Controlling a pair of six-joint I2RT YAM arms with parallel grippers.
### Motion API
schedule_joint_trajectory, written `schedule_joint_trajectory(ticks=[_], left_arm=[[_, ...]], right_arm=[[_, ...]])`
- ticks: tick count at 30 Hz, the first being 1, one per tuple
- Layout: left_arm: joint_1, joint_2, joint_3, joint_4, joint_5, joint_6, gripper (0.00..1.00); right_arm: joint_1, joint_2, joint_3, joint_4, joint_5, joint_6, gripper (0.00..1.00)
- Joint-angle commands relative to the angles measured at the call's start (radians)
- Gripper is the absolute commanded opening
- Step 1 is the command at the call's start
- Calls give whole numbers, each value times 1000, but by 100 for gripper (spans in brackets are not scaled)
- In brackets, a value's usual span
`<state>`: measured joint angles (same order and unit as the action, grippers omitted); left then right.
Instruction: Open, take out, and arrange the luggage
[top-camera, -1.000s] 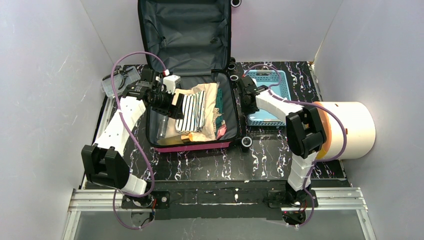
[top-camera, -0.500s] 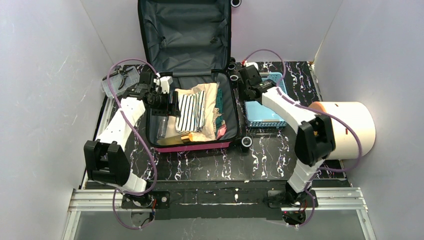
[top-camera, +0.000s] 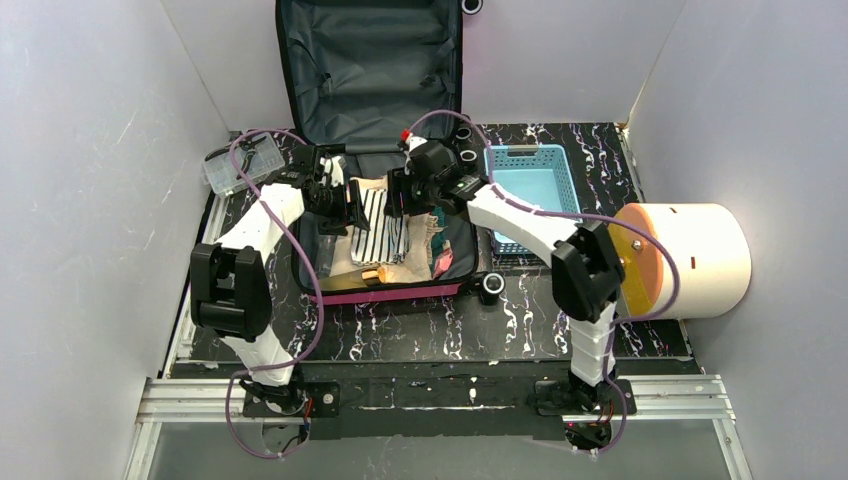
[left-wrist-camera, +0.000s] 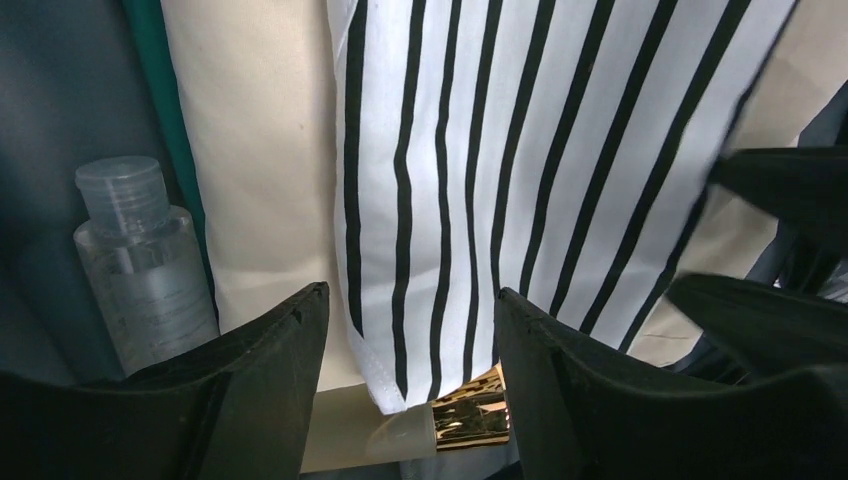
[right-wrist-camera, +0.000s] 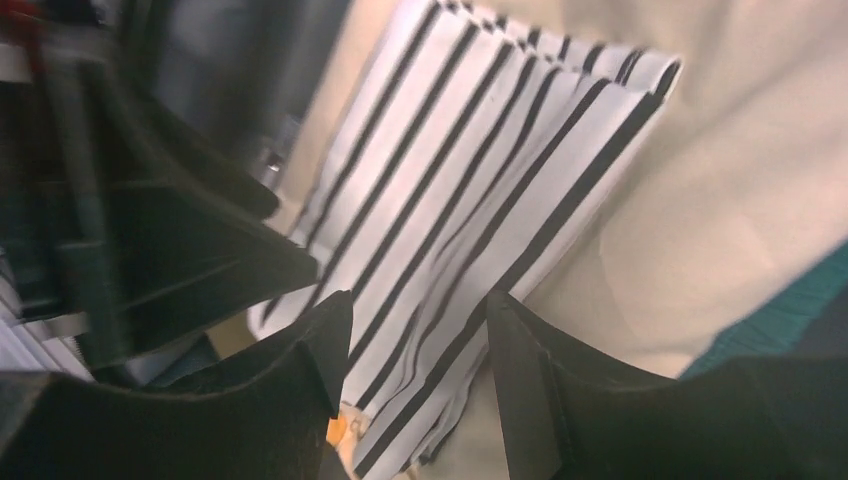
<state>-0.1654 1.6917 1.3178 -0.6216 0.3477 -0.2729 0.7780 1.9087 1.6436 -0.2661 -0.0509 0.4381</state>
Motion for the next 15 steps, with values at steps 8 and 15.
schedule_joint_trajectory(ticks=[8,15], left_arm=[[3,43,13,45,10,-58,59],[3,71,34,53,-10,-54,58]], right_arm=[[29,76,123,-184,139,37,69],[49,33,126,-212,177,21,72]])
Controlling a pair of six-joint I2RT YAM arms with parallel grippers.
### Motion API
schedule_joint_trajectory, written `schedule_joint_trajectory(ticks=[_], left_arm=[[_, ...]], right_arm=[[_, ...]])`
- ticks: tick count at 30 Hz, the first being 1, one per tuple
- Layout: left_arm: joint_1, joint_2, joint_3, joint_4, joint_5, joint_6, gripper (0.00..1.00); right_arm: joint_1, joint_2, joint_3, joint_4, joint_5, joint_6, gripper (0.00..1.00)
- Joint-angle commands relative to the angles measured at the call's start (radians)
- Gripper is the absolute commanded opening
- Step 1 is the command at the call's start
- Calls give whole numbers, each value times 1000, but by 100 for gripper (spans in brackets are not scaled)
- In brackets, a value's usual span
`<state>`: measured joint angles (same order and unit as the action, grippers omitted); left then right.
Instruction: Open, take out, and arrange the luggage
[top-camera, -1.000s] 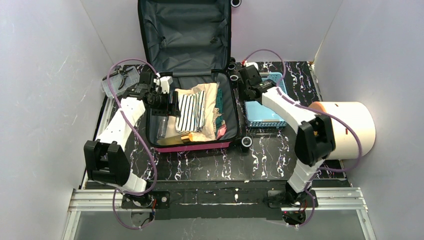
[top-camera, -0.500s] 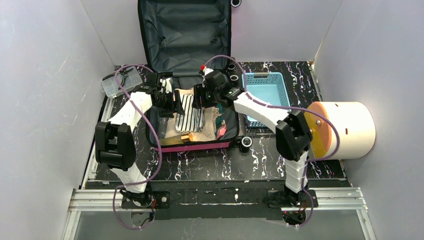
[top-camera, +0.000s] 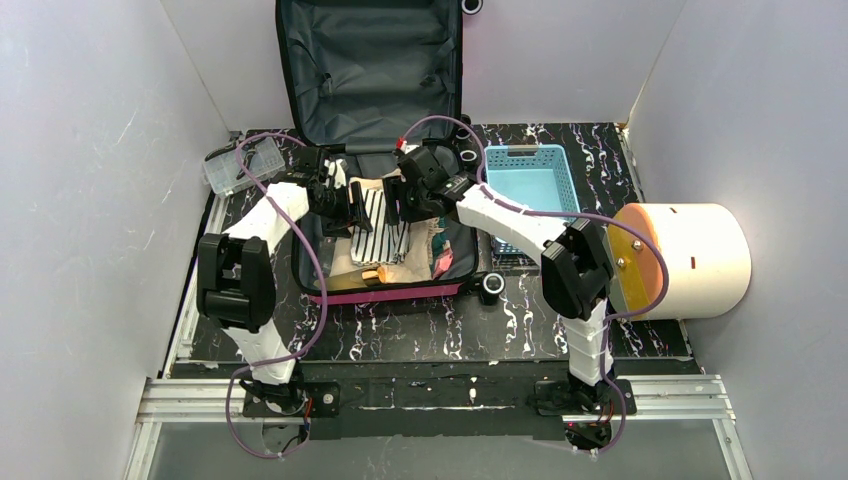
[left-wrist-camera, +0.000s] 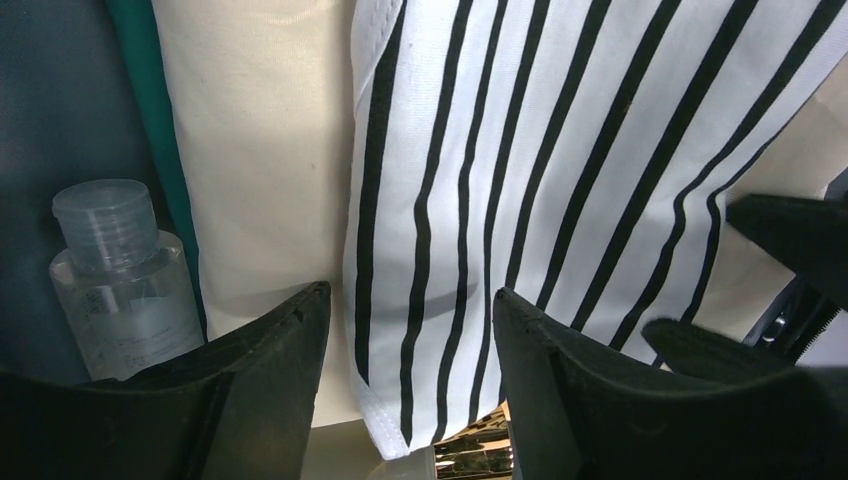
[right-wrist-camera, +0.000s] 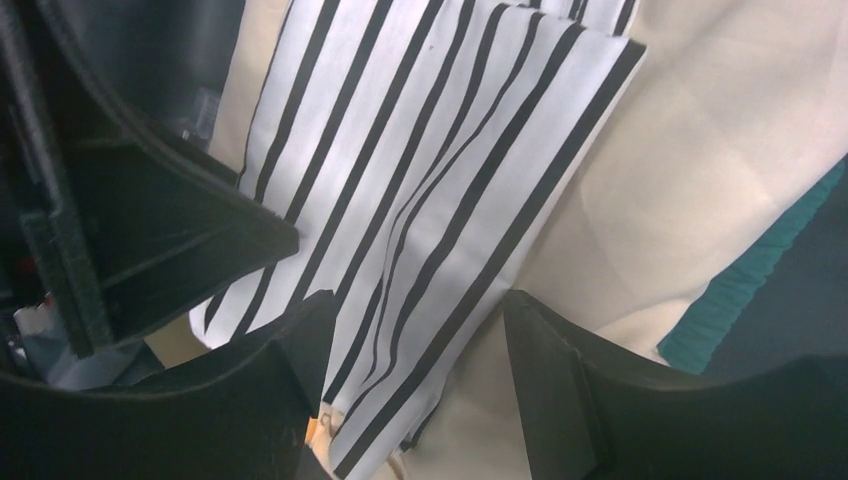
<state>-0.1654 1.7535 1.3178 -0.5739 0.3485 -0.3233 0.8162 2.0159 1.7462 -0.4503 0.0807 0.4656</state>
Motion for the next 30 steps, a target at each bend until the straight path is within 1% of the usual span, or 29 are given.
schedule_joint_trajectory(ticks=[1,4,7,11,14,20,22,24,26,29,30], left_arm=[[3,12,34,10,-10,-4,58],[3,17,30,15,-5,-3,55],[3,18,16,23,4,0,52],[3,28,16,31,21,-6,51],[2,43,20,31,32,-10,50],[3,75,36,32,51,-8,50],[3,81,41,35,58,-8,49],[1,87,46,40,63,-8,48],[1,96,53,42,75,-8,41],[1,95,57,42,92,-10,27],[1,89,57,42,93,-8,23]], right_arm=[[8,-76,1,-11,35,-1,72],[-10,-51,-40,30,-18,21,71],[-25,-12,-21,53,-47,22,68],[-28,34,34,31,-50,18,67],[-31,47,32,35,-59,18,69],[-35,90,13,89,-156,64,69],[-37,95,11,129,-186,77,66],[-38,102,19,157,-211,91,61],[-45,115,28,170,-227,107,58],[-63,125,17,189,-233,123,46],[-66,127,14,191,-226,124,44]])
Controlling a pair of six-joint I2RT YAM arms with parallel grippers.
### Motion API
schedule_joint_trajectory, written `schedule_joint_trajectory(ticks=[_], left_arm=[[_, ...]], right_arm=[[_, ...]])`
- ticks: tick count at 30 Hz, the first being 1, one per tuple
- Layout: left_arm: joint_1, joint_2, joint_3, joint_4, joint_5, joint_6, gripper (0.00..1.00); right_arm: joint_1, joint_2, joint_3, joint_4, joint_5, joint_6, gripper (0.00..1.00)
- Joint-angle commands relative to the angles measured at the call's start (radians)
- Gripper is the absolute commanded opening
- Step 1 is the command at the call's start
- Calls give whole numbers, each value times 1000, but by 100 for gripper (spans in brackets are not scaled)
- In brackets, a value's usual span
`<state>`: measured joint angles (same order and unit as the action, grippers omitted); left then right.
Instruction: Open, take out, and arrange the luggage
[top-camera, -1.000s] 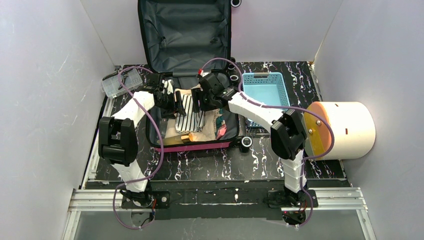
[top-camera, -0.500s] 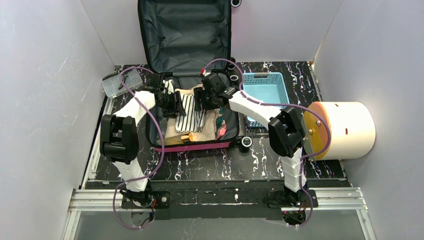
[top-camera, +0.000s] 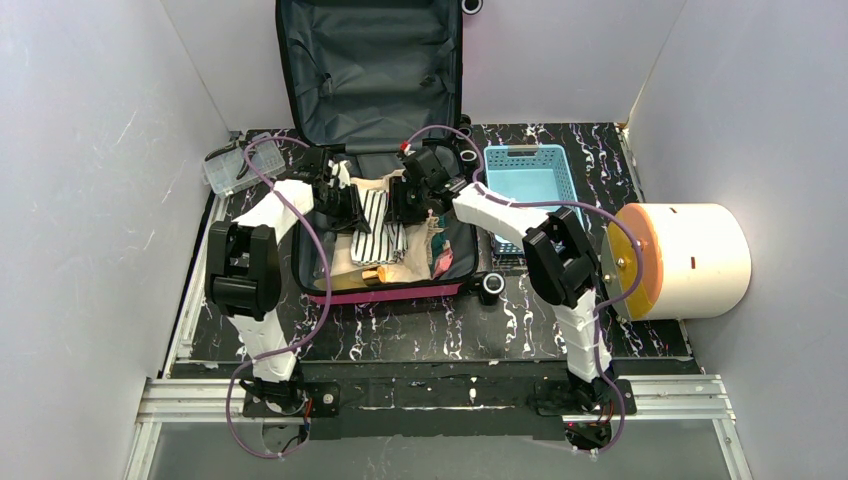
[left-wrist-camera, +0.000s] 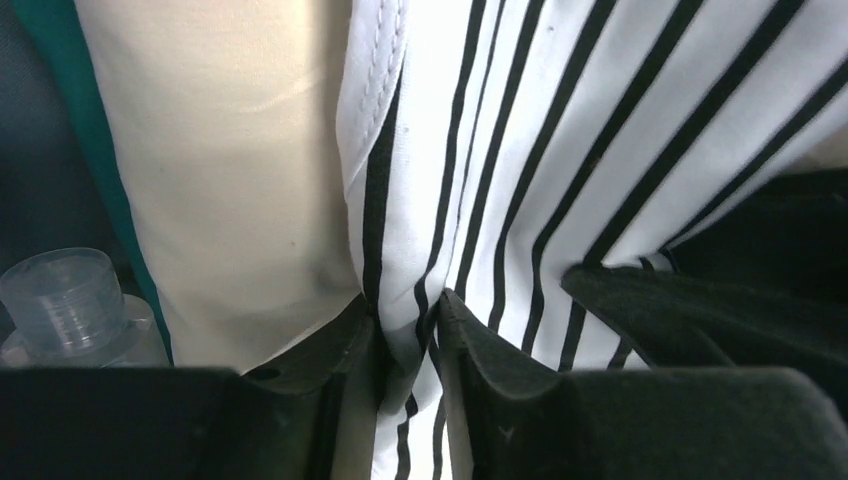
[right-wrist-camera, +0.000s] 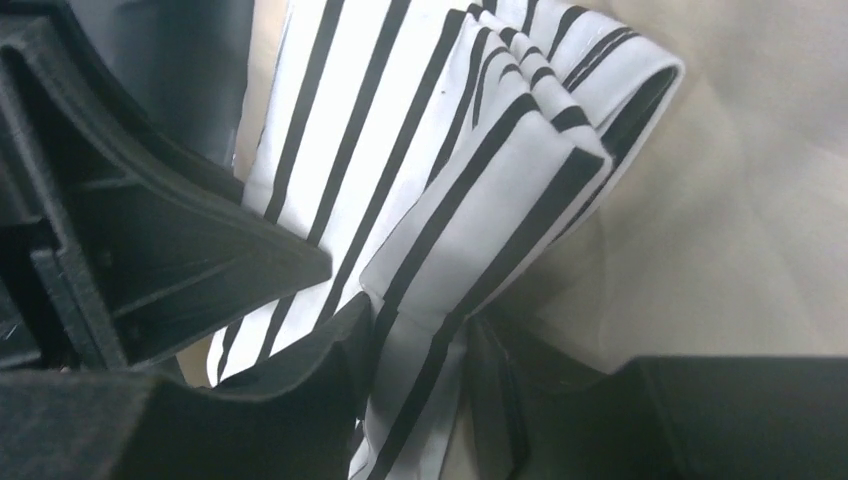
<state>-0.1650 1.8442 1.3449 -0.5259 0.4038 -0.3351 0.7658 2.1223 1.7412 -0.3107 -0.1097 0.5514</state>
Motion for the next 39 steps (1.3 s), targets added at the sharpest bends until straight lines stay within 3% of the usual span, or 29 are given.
schedule_joint_trajectory(ticks=[1,3,6,10,26,32,36,39], left_arm=[[1,-5,29,-6,37,5,18],[1,-12,29,-6,32,9,11],[0,-9,28,-8,30,14,0],[1,-17,39,-29,32,19,0],[-75,-150,209,-114,59,-24,0],[-226,-63,401,-137,34,-37,0],[-333,66,598,-149,7,-47,0],[-410,168,734,-157,-23,-47,0]], right_arm=[[-23,23,17,50,-28,39,43],[-37,31,17,41,-12,42,38],[-40,42,27,22,26,20,24],[-43,50,80,-10,-11,4,1],[-153,-113,214,-108,-74,-55,1],[-291,-166,251,-278,-84,-181,1],[-377,-242,197,-375,77,-345,1],[-398,-309,109,-394,305,-462,1]])
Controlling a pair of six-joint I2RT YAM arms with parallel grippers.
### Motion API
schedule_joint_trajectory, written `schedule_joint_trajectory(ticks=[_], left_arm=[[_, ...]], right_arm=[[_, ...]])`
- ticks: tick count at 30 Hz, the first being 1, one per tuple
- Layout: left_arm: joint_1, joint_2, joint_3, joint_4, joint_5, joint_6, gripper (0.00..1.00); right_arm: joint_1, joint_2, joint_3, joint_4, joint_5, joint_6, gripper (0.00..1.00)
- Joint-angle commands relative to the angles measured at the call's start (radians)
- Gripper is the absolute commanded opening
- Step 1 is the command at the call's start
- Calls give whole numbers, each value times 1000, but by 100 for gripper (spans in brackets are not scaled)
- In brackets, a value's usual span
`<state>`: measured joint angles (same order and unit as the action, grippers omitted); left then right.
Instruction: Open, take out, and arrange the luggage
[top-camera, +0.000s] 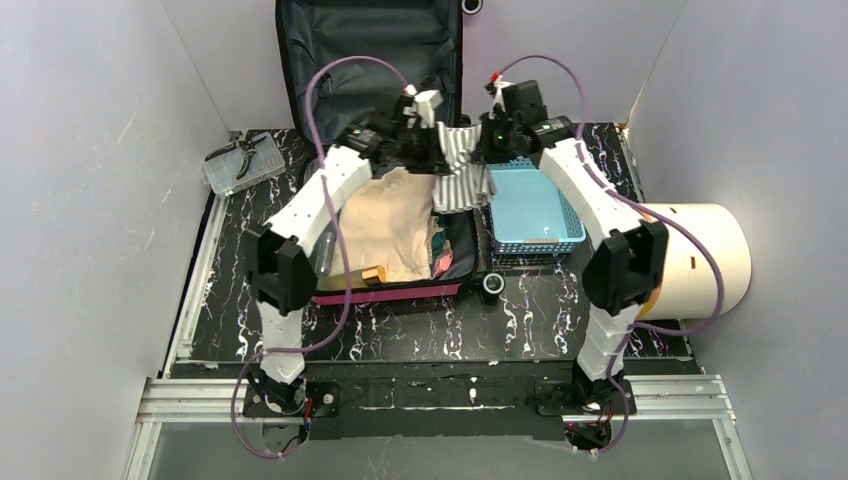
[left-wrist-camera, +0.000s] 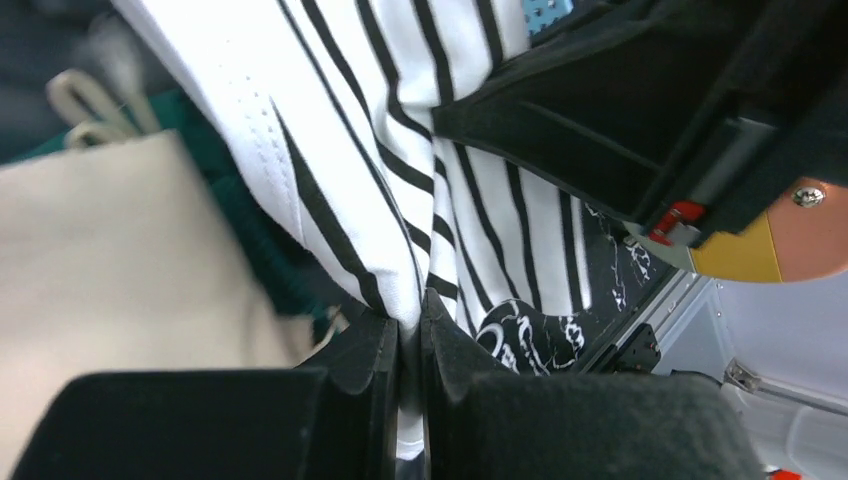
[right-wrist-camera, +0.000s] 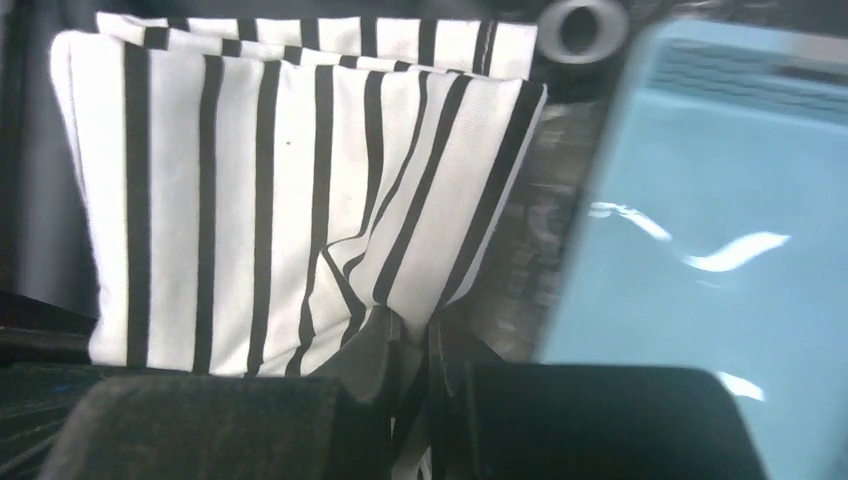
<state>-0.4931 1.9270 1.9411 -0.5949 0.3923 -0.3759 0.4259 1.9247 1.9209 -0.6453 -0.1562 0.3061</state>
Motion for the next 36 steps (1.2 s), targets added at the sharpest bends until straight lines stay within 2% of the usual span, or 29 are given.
schedule_joint_trajectory(ticks=[1,4,11,16,20,25,26,27,29,31,33,36], left_arm=[[-105,121,177,-88,-12,-19,0],[-159,242,286,-76,-2,-68,0],[-251,435,488,-4,-66,-79,0],[-280,521,527,56,-109,-83,0],[-292,582,551,80,-154,-68,0],[-292,633,554,88,-219,-3,1],[-292,637,547,86,-232,7,3],[-292,640,541,87,-238,15,8],[-292,644,539,88,-233,26,24],[-292,643,543,89,-231,34,35],[-292,636,555,81,-240,46,45],[-291,614,579,81,-260,96,49]], right_arm=[[-64,-134,-108,-46,417,-250,1],[-91,-185,-221,20,579,-346,1],[-180,-199,-370,259,628,-496,1],[-242,-152,-425,403,602,-519,1],[-257,-76,-411,426,581,-543,1],[-261,-27,-409,430,638,-552,1],[-262,-25,-418,446,647,-552,6],[-264,-24,-426,462,649,-553,15],[-269,-15,-431,470,663,-559,35],[-268,0,-426,461,696,-559,59],[-268,10,-419,453,741,-561,68],[-268,6,-404,430,741,-553,70]])
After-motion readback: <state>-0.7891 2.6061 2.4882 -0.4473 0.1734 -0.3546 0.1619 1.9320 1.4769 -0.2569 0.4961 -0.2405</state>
